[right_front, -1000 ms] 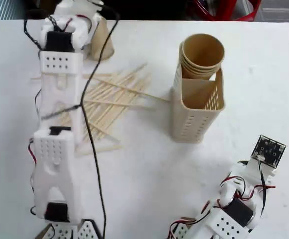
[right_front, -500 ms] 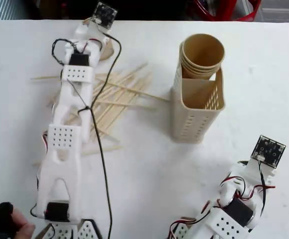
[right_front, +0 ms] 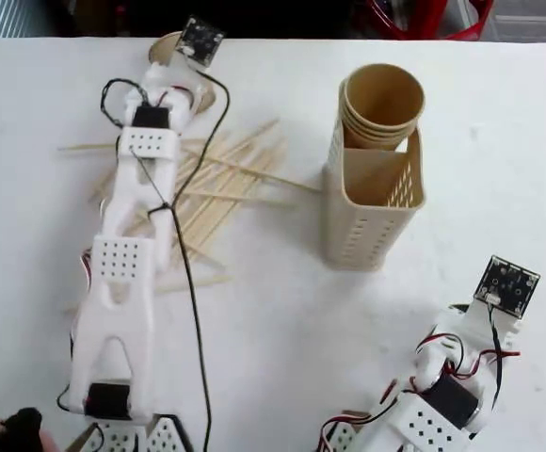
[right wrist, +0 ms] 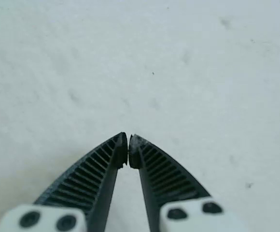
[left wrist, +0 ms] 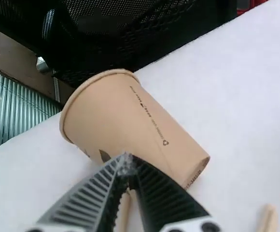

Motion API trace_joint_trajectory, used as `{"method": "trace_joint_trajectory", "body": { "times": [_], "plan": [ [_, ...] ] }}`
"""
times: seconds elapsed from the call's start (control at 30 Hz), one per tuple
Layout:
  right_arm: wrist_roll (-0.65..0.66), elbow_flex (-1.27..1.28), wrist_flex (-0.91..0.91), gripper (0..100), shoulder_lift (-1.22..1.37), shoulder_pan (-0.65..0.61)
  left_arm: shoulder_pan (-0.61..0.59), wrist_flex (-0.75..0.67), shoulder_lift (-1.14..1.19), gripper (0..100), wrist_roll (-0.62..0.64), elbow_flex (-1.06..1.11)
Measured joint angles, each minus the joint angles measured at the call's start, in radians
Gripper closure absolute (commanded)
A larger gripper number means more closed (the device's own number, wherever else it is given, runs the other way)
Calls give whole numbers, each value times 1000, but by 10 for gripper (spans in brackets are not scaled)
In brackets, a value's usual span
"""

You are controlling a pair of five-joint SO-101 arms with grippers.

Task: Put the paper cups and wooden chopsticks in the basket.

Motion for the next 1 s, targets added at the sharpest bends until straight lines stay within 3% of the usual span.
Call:
{"method": "trace_joint_trajectory", "body": {
  "times": [0.37, 0.6, 0.7, 0.83, 1.0],
  "plan": [
    [0, 0, 0, 978, 0, 0, 3, 275, 2, 976, 0, -5],
    [0, 0, 0, 978, 0, 0, 2, 709, 3, 976, 0, -315],
    [0, 0, 0, 978, 0, 0, 2, 815, -40, 976, 0, -371],
    [0, 0, 0, 978, 0, 0, 2, 786, -101, 976, 0, -382],
    [0, 0, 0, 978, 0, 0, 2, 543, -84, 976, 0, -388]
  ]
}}
